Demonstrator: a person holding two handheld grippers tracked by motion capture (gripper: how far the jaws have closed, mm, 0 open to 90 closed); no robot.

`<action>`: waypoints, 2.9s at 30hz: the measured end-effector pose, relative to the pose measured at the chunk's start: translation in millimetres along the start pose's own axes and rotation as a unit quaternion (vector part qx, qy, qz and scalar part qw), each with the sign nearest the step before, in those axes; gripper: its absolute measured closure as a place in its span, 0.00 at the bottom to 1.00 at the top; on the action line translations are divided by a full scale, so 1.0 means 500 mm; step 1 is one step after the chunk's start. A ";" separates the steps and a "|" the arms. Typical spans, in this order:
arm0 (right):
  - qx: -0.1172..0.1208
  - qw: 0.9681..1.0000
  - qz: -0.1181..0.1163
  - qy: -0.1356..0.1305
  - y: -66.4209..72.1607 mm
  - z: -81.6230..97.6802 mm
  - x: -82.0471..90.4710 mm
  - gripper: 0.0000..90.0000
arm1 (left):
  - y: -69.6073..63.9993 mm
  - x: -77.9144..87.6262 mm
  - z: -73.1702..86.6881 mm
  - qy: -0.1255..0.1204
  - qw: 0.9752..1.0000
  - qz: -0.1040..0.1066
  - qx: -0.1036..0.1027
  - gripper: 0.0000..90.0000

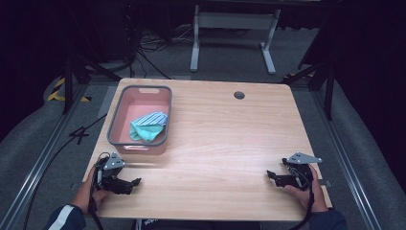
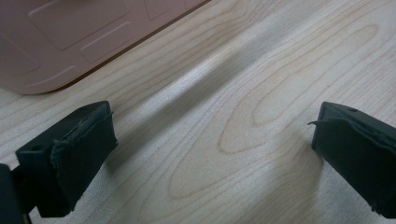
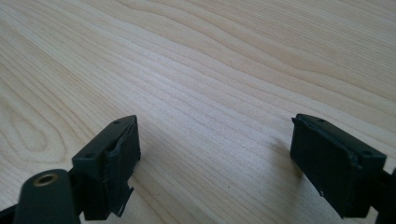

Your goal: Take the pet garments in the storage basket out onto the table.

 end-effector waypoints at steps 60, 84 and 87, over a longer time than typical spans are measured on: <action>0.001 1.000 0.000 -0.001 -0.001 -0.001 -0.002 0.18 | -0.029 0.134 -0.078 -0.032 0.997 -0.016 -0.072 0.20; 0.001 1.000 0.000 -0.001 -0.001 -0.001 -0.002 0.19 | 0.009 0.146 -0.228 -0.026 0.992 -0.048 -0.117 0.21; 0.001 1.000 0.000 -0.001 -0.001 -0.001 -0.002 0.19 | 0.022 0.138 -0.242 -0.027 0.992 -0.045 -0.113 0.22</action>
Point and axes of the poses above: each handheld gripper's, and its own axes: x roughly backward along the jaws, z roughly out of its underside, y roughly to its left, the point moved 4 cm from there along -x, roughly forward along the jaws, and after that the axes turned 10 degrees about z, right-handed, at the moved point
